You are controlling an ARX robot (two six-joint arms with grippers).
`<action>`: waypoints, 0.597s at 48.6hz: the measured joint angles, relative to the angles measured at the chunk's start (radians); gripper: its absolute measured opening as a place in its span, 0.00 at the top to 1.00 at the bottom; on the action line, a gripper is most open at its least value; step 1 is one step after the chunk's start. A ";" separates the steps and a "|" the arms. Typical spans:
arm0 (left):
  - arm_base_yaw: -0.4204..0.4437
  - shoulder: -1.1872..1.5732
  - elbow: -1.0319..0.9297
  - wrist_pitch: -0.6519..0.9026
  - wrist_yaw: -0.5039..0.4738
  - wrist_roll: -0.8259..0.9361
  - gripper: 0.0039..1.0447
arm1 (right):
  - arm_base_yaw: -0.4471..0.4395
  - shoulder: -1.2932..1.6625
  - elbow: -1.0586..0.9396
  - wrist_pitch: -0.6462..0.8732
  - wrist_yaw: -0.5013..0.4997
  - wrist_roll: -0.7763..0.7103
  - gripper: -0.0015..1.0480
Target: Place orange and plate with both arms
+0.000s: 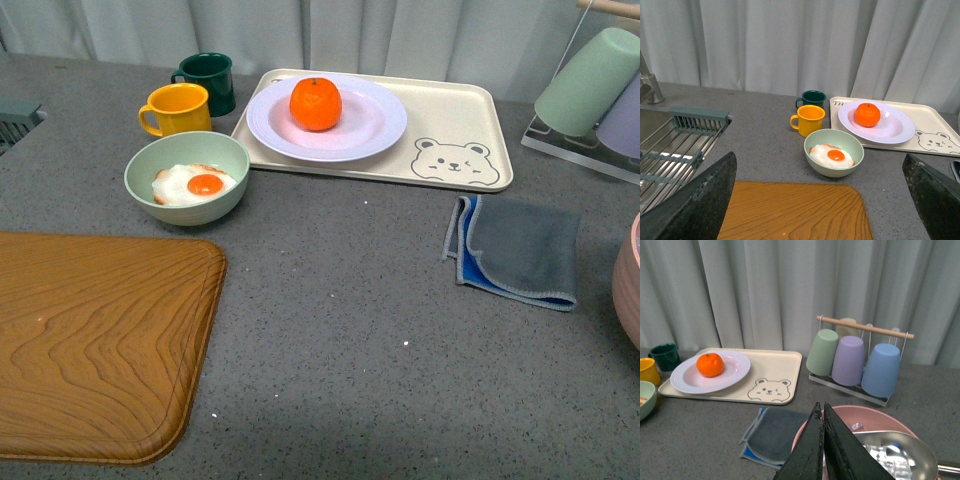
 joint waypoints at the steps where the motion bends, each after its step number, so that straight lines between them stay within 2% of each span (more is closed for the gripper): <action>1: 0.000 0.000 0.000 0.000 0.000 0.000 0.06 | 0.000 -0.002 0.000 0.000 0.000 0.000 0.95; 11: 0.000 0.000 0.000 0.000 0.000 0.000 0.06 | 0.000 -0.003 0.000 -0.005 0.000 0.000 0.64; 24: 0.000 0.000 0.000 0.000 0.000 0.000 0.06 | 0.000 -0.003 0.000 -0.005 0.000 0.000 0.09; 29: 0.000 0.000 0.000 0.000 0.000 0.000 0.06 | 0.000 -0.003 0.000 -0.005 0.000 0.001 0.09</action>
